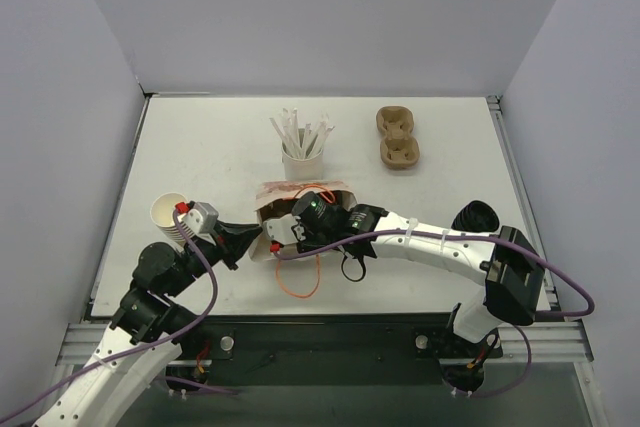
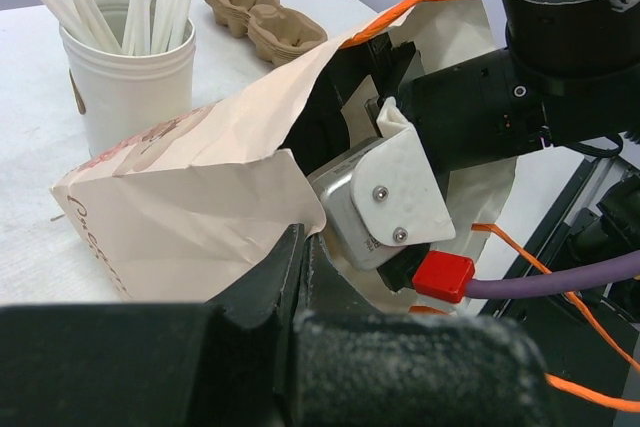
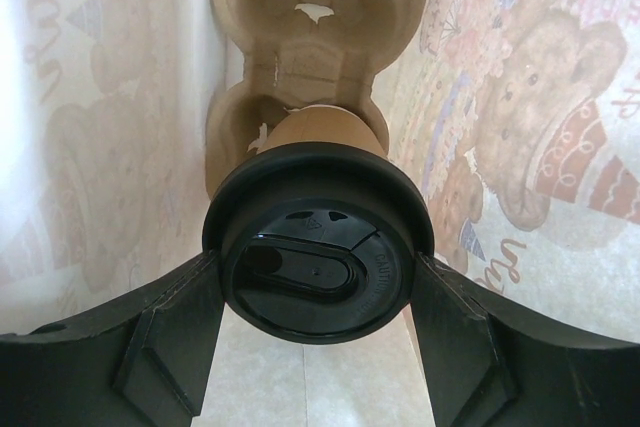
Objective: Pack the takeout coffee
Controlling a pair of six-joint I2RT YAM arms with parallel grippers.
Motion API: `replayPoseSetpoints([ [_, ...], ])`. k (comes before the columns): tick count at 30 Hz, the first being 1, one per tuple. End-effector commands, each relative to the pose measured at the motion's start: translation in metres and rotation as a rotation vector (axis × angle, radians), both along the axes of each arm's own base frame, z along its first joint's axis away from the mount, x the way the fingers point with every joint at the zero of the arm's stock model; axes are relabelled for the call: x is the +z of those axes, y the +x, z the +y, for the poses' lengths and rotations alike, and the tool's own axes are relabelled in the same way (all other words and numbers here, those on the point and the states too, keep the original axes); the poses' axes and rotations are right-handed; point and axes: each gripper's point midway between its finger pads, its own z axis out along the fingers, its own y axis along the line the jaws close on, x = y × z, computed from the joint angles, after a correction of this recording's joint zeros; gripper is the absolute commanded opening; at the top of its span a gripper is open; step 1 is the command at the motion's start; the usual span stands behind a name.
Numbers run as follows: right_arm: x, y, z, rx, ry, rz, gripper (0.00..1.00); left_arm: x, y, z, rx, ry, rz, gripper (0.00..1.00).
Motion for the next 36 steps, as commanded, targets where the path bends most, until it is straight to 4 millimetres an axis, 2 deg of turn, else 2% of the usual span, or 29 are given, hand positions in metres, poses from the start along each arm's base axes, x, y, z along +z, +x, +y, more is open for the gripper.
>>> replayPoseSetpoints([
  [1, 0.004, 0.002, -0.018, -0.039, -0.044, -0.022, 0.46, 0.007, -0.001, -0.001, -0.013, 0.016, -0.026, 0.00],
  [8, -0.003, -0.002, -0.018, -0.028, -0.033, 0.005, 0.46, 0.011, 0.001, -0.001, -0.010, 0.011, -0.028, 0.00],
  [13, 0.005, 0.000, -0.016, -0.051, 0.007, -0.004, 0.46, 0.012, 0.002, 0.001, 0.008, 0.003, -0.021, 0.00],
  [19, -0.004, -0.001, -0.022, -0.040, -0.009, 0.006, 0.46, 0.013, 0.003, 0.002, 0.015, 0.003, -0.023, 0.00],
  [32, -0.010, 0.009, -0.009, -0.017, 0.008, -0.009, 0.46, 0.015, 0.002, 0.001, 0.011, -0.009, -0.011, 0.00],
  [36, -0.016, 0.011, -0.012, -0.021, -0.005, -0.004, 0.45, 0.014, 0.002, 0.002, 0.018, -0.019, -0.007, 0.00],
])
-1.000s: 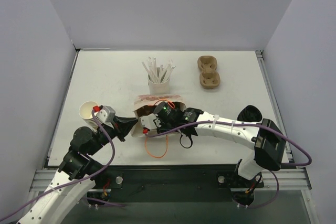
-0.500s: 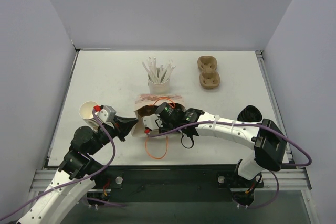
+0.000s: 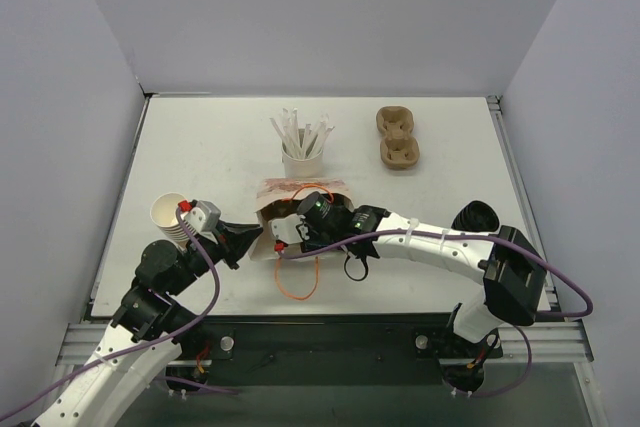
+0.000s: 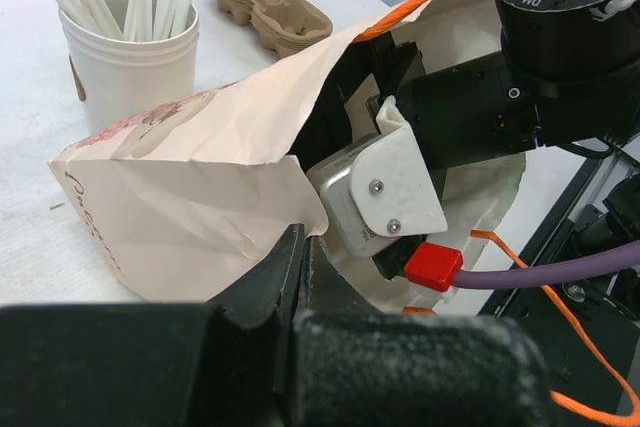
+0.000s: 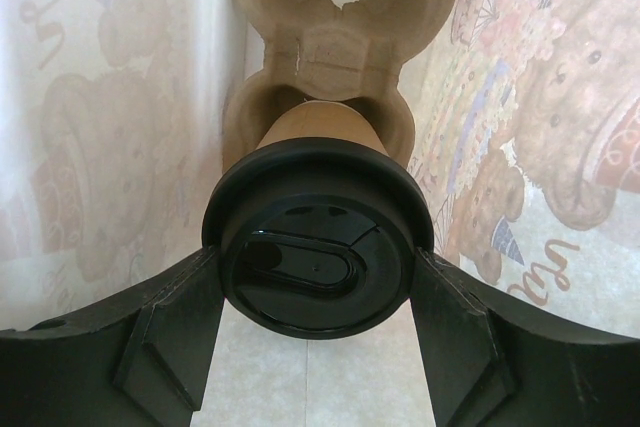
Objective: Pack the takeout coffee
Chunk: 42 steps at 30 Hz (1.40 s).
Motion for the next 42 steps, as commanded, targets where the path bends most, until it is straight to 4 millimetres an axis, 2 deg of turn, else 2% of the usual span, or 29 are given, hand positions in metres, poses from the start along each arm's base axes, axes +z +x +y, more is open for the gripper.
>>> replayPoseSetpoints([
  [1, -0.004, 0.007, -0.003, -0.012, -0.007, -0.014, 0.46, 0.021, -0.001, 0.003, 0.013, -0.035, -0.031, 0.00],
  [22, -0.015, 0.021, -0.007, -0.032, -0.013, -0.003, 0.46, 0.017, 0.005, 0.003, 0.030, -0.019, -0.003, 0.00],
  [42, -0.041, 0.028, -0.019, -0.096, -0.015, 0.039, 0.49, 0.014, 0.006, 0.002, 0.029, -0.009, 0.021, 0.00],
])
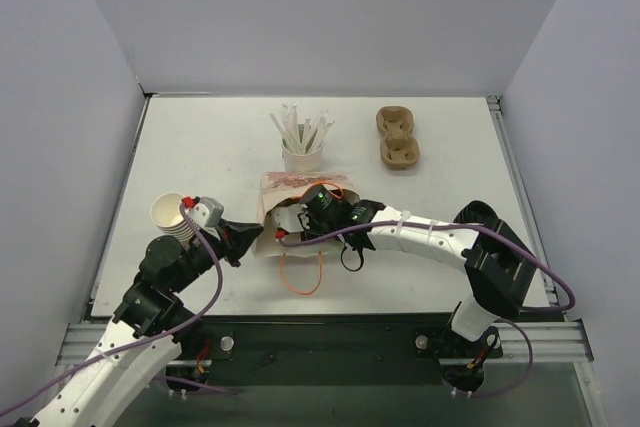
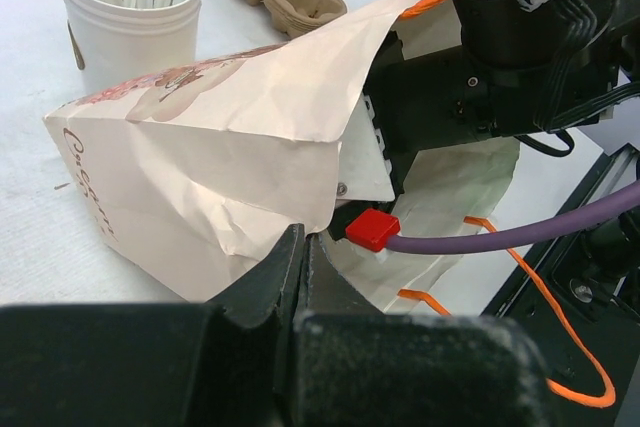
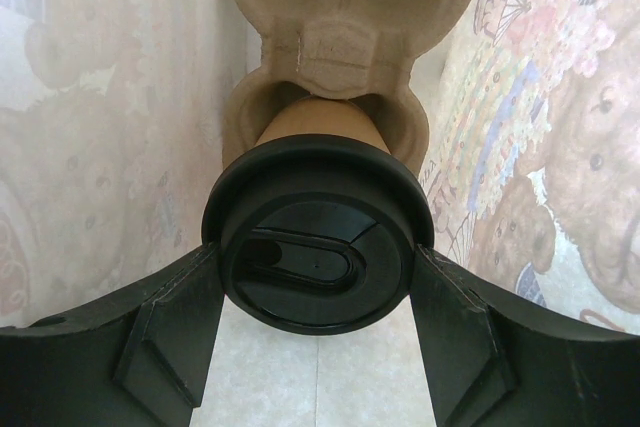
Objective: Pack the takeout coffee
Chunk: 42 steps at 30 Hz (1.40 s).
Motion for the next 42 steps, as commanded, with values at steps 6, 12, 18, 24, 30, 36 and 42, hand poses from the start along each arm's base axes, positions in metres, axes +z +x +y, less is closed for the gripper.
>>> replayPoseSetpoints([
  [6, -0.025, 0.000, -0.014, -0.050, -0.031, 0.052, 0.49, 0.022, 0.000, 0.001, 0.004, -0.022, -0.025, 0.00],
  [12, -0.028, -0.001, -0.016, -0.067, -0.029, 0.055, 0.50, 0.022, 0.001, 0.001, 0.009, -0.024, -0.025, 0.00],
  [18, -0.030, -0.002, -0.015, -0.079, -0.008, 0.064, 0.52, 0.023, 0.004, -0.001, 0.010, -0.024, -0.020, 0.00],
  [24, -0.009, 0.003, -0.008, -0.102, 0.052, 0.050, 0.67, 0.028, 0.006, 0.000, 0.018, -0.024, -0.015, 0.00],
  [30, 0.011, 0.001, -0.005, -0.110, 0.095, 0.054, 0.80, 0.029, 0.009, 0.000, 0.028, -0.019, 0.004, 0.00],
  [36, 0.020, -0.003, -0.007, -0.121, 0.118, 0.068, 0.82, 0.028, 0.012, -0.001, 0.041, 0.005, 0.051, 0.00],
  [42, 0.031, -0.007, -0.008, -0.125, 0.130, 0.070, 0.83, 0.034, 0.012, 0.000, 0.044, 0.014, 0.064, 0.00],
])
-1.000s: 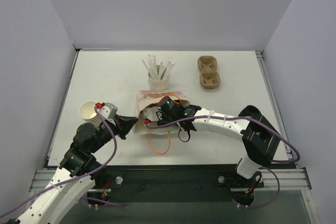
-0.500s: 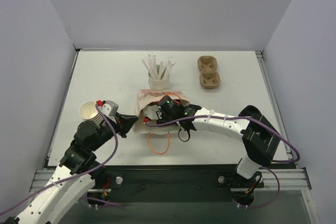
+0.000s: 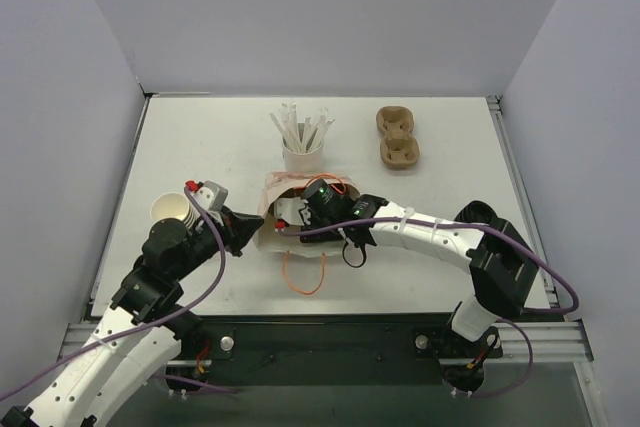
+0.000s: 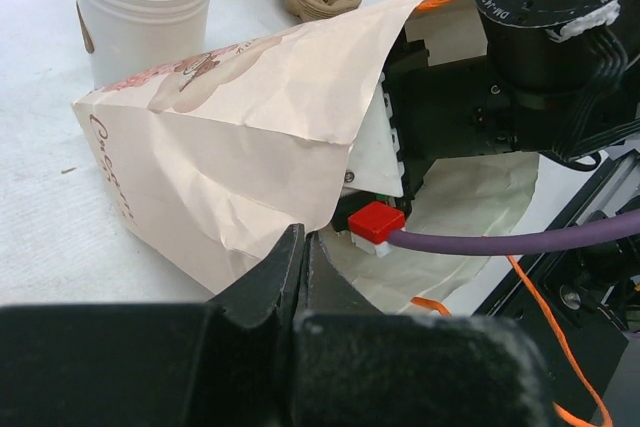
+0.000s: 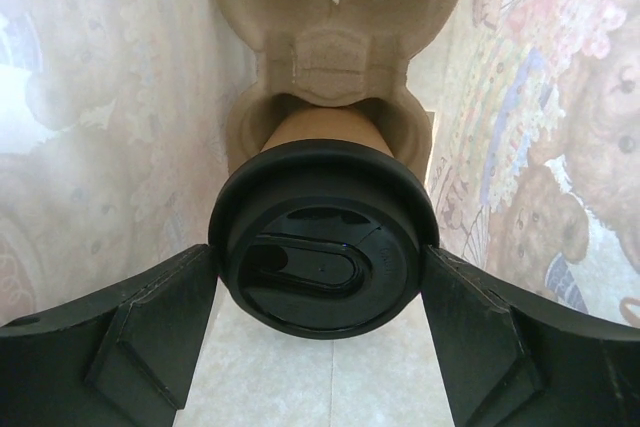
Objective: Pack the takeout coffee
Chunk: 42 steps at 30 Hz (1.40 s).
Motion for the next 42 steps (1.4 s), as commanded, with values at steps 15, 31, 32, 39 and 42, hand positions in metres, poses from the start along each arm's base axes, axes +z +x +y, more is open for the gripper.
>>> replayPoseSetpoints([
  [15, 0.041, -0.014, -0.008, -0.023, 0.074, 0.034, 0.87, 0.038, 0.007, 0.000, 0.010, 0.032, 0.005, 0.00],
  [31, 0.062, -0.020, -0.006, -0.005, 0.114, 0.051, 0.93, 0.041, 0.010, -0.002, 0.004, 0.040, 0.000, 0.00],
  [32, 0.064, -0.021, -0.006, -0.002, 0.115, 0.058, 0.93, 0.040, 0.010, -0.002, 0.004, 0.041, 0.002, 0.00],
  [39, 0.067, -0.038, -0.003, 0.026, 0.126, 0.118, 0.86, 0.044, 0.011, -0.001, 0.012, 0.050, 0.002, 0.00],
  [42, 0.065, -0.045, -0.002, 0.035, 0.129, 0.147, 0.83, 0.047, 0.012, 0.000, 0.019, 0.057, 0.008, 0.00],
])
